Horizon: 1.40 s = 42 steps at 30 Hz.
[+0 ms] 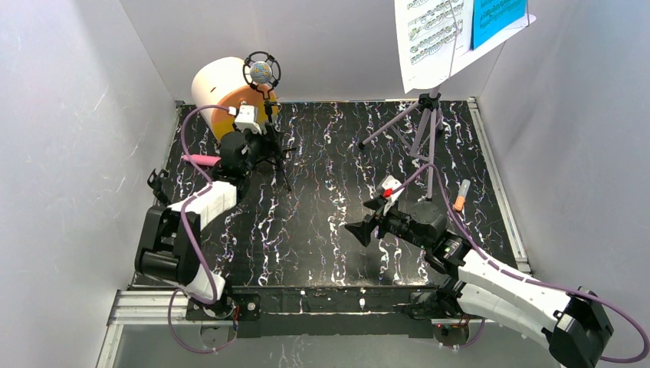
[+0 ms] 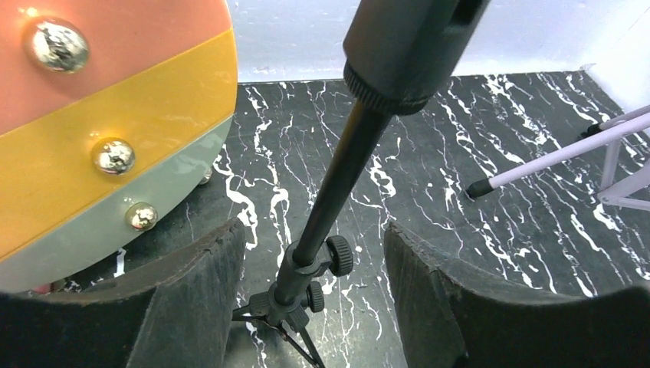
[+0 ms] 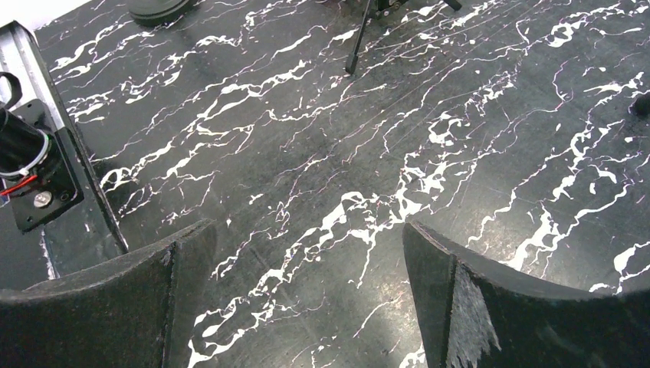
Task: Pack up the instrument practice props
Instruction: Pick up the microphone stand with the microphone from the center of the board, then place the microphone stand with the microphone at the center of the board.
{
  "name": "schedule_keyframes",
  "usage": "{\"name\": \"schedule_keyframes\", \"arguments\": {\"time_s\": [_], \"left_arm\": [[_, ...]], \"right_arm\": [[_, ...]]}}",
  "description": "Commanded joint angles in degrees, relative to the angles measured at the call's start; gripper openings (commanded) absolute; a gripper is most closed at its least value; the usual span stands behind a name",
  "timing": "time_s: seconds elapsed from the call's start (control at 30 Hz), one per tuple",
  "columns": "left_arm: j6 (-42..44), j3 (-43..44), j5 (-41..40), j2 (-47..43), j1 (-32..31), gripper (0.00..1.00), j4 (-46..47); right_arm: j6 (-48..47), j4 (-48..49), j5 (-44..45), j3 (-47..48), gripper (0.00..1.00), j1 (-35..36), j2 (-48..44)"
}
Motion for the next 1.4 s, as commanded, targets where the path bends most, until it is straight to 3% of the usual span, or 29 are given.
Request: {"name": "schedule_keyframes", "arguments": {"time_s": [0.0, 0.1, 0.17, 0.23, 0.37, 0.63, 0.93, 1.17, 1.37], "left_arm": [[1.4, 2.7, -1.3, 3.2, -0.8, 0.60, 7.1], [0.8, 3.4, 0.8, 5.4, -1.2, 0.47, 9.0], [0.5, 3.2, 2.5, 5.9, -1.9, 0.30, 10.0], [0.5, 2.7, 3.6, 5.9, -2.8, 0.18, 10.6], [-0.3, 1.2, 5.9, 4.1, -5.0, 0.07, 10.8], [0.5, -4.8, 8.8, -2.3, -10.9, 0.02, 10.7], [5.2, -14.3, 8.3, -10.9, -18.3, 0.01, 10.7], [8.1, -19.6, 4.3, -16.1, -24.5, 0.01, 10.7], [8.9, -22.8, 3.7, -17.0, -27.4, 0.06, 10.8]], "right_arm": [[-0.7, 0.3, 0.4, 2.9, 0.99, -0.1, 0.4], [-0.5, 0.2, 0.6, 3.2, 0.99, -0.2, 1.4], [-0.3, 0.2, 0.7, 3.4, 0.99, -0.1, 2.0], [0.1, 0.4, 0.8, 3.4, 0.99, -0.1, 2.5], [1.1, 0.9, 1.3, 3.3, 0.99, -0.2, 3.2], [5.8, 4.4, -0.3, 1.8, 0.99, -0.1, 5.1], [8.3, 16.8, -2.8, -3.3, 0.99, -0.1, 8.9], [2.1, 18.6, -3.0, -1.1, 0.97, -0.1, 13.1], [-9.5, 20.4, -7.8, 0.9, 0.95, -0.1, 16.1]]}}
